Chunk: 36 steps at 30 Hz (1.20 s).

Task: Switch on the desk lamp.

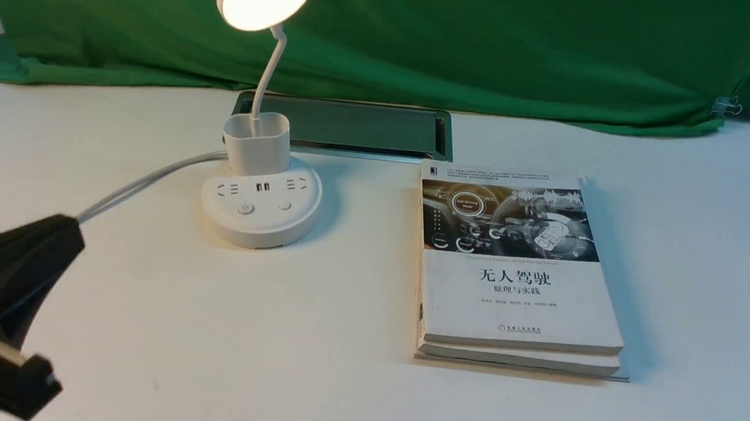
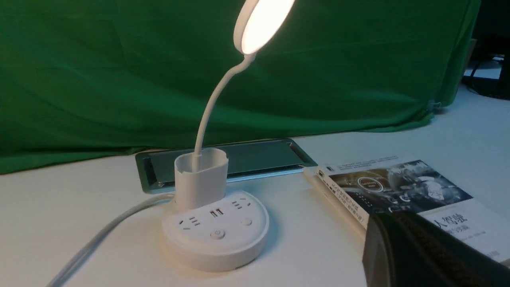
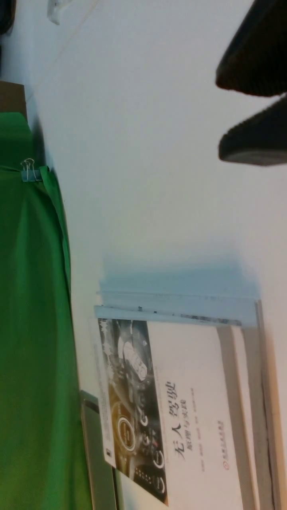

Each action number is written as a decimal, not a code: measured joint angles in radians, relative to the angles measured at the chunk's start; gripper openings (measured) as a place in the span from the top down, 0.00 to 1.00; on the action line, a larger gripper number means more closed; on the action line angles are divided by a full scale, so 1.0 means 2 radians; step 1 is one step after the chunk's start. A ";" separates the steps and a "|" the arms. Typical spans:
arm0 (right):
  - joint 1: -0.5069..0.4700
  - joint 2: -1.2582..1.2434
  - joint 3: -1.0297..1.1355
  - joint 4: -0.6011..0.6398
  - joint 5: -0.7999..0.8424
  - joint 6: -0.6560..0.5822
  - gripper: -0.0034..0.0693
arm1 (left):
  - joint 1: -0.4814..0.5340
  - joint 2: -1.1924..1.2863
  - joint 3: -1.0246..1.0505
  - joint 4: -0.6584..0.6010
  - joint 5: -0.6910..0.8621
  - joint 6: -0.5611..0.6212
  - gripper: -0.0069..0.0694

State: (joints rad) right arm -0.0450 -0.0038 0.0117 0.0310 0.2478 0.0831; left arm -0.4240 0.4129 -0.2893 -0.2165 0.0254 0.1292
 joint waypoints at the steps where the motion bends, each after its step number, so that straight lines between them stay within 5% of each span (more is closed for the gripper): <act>1: 0.000 0.000 0.000 0.000 0.000 0.000 0.63 | 0.000 -0.012 0.010 0.001 0.000 0.000 0.91; 15: 0.000 0.000 0.000 0.000 -0.001 0.000 0.62 | 0.000 -0.048 0.125 -0.009 0.004 -0.032 0.91; 24: 0.000 0.000 0.000 0.000 0.000 0.000 0.62 | 0.054 -0.120 0.148 0.042 -0.173 -0.029 0.91; 27: 0.000 0.000 0.000 0.000 0.000 0.000 0.62 | 0.087 -0.165 0.148 0.054 -0.157 -0.028 0.91; 36: 0.000 0.000 0.000 0.000 0.000 0.000 0.62 | 0.139 -0.206 0.148 0.066 0.078 -0.040 0.91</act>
State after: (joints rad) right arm -0.0450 -0.0038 0.0117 0.0310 0.2469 0.0831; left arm -0.1454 0.0010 0.0058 -0.0837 0.1815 0.0496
